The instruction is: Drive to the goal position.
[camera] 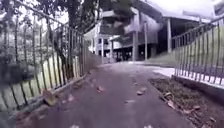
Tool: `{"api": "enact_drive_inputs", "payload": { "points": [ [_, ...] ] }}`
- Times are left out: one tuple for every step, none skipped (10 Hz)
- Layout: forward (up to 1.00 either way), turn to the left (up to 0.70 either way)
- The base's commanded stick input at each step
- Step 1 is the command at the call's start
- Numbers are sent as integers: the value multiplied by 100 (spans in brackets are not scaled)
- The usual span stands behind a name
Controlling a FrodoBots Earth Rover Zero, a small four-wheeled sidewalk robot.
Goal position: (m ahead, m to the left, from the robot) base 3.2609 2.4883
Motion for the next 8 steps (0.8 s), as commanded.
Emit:
{"api": "enact_drive_inputs", "payload": {
  "points": [
    [70, 0],
    [70, 0],
    [70, 0],
    [70, 0],
    [70, 0],
    [70, 0],
    [70, 0],
    [70, 0]
  ]
}}
